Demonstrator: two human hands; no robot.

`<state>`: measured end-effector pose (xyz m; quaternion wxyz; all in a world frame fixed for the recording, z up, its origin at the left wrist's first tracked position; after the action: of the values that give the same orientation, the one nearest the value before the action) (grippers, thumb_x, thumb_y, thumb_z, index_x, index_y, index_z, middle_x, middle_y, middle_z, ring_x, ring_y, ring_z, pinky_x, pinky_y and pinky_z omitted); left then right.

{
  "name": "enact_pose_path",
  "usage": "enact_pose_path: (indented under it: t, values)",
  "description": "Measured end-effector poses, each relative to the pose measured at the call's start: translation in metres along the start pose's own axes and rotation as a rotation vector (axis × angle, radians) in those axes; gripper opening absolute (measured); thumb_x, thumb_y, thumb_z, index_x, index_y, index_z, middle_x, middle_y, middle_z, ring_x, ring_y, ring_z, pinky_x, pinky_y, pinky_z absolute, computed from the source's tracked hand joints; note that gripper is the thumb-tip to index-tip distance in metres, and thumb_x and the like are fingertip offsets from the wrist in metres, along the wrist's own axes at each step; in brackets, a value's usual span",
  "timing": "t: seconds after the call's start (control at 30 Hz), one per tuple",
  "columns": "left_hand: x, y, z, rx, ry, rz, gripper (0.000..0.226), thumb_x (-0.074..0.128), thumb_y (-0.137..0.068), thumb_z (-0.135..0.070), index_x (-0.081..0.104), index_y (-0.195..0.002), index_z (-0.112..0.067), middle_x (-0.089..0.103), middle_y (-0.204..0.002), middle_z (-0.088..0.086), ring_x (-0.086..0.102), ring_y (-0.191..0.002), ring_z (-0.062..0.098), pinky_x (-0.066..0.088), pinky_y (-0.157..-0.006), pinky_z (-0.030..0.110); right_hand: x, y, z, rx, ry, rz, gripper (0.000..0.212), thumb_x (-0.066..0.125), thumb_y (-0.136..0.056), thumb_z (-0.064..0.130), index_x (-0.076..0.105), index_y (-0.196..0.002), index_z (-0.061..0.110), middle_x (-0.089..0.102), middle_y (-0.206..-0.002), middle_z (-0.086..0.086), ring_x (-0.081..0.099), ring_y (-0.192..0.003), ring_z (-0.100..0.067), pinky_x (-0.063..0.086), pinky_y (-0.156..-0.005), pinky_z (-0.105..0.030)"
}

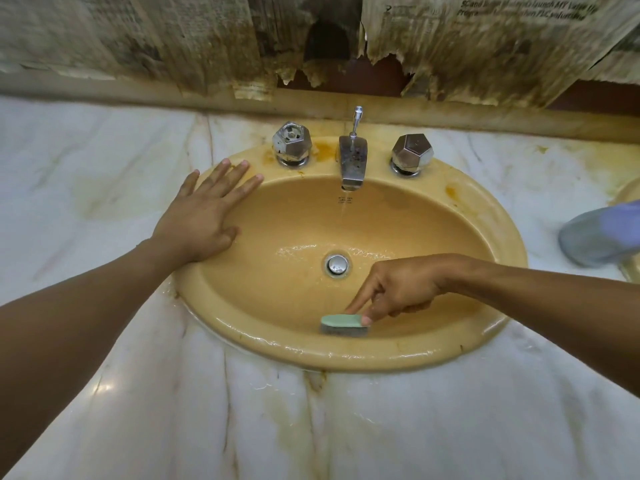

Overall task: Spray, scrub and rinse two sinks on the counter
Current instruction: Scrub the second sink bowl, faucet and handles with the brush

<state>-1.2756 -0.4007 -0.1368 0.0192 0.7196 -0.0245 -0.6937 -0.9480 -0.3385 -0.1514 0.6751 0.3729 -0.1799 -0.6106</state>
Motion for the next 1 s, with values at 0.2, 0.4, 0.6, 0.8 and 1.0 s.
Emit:
enact_pose_path:
  t: [0.2, 0.4, 0.6, 0.8, 1.0]
  values:
    - [0.002, 0.000, 0.002, 0.005, 0.010, -0.010, 0.109, 0.074, -0.084, -0.030, -0.001, -0.162, -0.044, -0.005, -0.172, -0.013, -0.006, -0.159, 0.016, 0.007, -0.126, 0.055, 0.024, -0.029, 0.018, -0.074, -0.054, -0.127, 0.035, 0.074, -0.089, 0.046, 0.068, -0.123, 0.052, 0.051, -0.063, -0.002, 0.039, -0.052, -0.023, 0.039, -0.052, -0.033]
    - [0.003, -0.002, 0.003, 0.011, 0.020, -0.018, 0.107, 0.072, -0.085, -0.029, 0.000, -0.162, -0.044, -0.004, -0.172, -0.013, -0.005, -0.159, 0.015, 0.007, -0.127, 0.054, 0.006, -0.051, 0.029, 0.049, -0.013, -0.076, 0.030, 0.072, -0.094, 0.035, 0.072, -0.123, 0.040, 0.048, -0.059, 0.000, 0.035, -0.042, -0.016, 0.031, -0.041, -0.021]
    - [0.004, -0.002, 0.007, 0.029, 0.060, -0.066, 0.093, 0.066, -0.092, -0.020, 0.010, -0.163, -0.041, 0.002, -0.172, -0.015, -0.001, -0.159, 0.013, 0.011, -0.126, 0.053, 0.017, -0.078, 0.074, -0.101, -0.137, -0.081, 0.027, 0.073, -0.093, 0.034, 0.075, -0.120, 0.035, 0.045, -0.052, 0.001, 0.032, -0.040, -0.019, 0.030, -0.041, -0.020]
    - [0.005, -0.001, 0.003, 0.023, 0.104, -0.108, 0.069, 0.047, -0.105, -0.020, 0.015, -0.163, -0.041, 0.007, -0.171, -0.015, 0.003, -0.159, 0.012, 0.010, -0.125, 0.053, 0.006, -0.040, 0.010, 0.223, 0.114, -0.120, 0.025, 0.069, -0.095, 0.035, 0.074, -0.119, 0.039, 0.048, -0.064, -0.002, 0.033, -0.041, -0.016, 0.032, -0.042, -0.020]
    - [0.007, -0.003, 0.003, 0.031, 0.132, -0.101, 0.057, 0.032, -0.109, -0.023, 0.018, -0.163, -0.038, 0.015, -0.171, -0.012, 0.008, -0.159, 0.014, 0.008, -0.127, 0.050, 0.017, -0.002, 0.061, 0.103, -0.082, -0.037, 0.024, 0.071, -0.095, 0.035, 0.075, -0.118, 0.041, 0.046, -0.055, 0.003, 0.033, -0.040, -0.015, 0.027, -0.042, -0.019]
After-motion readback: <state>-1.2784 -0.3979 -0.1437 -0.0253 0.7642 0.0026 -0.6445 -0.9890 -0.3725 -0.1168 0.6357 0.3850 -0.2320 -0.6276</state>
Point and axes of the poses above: each hand's wrist, its own y-axis away from the middle knuckle, its own x-axis out of the palm, z = x × y, the point moved 4 cm from there along -y, towards the middle knuckle
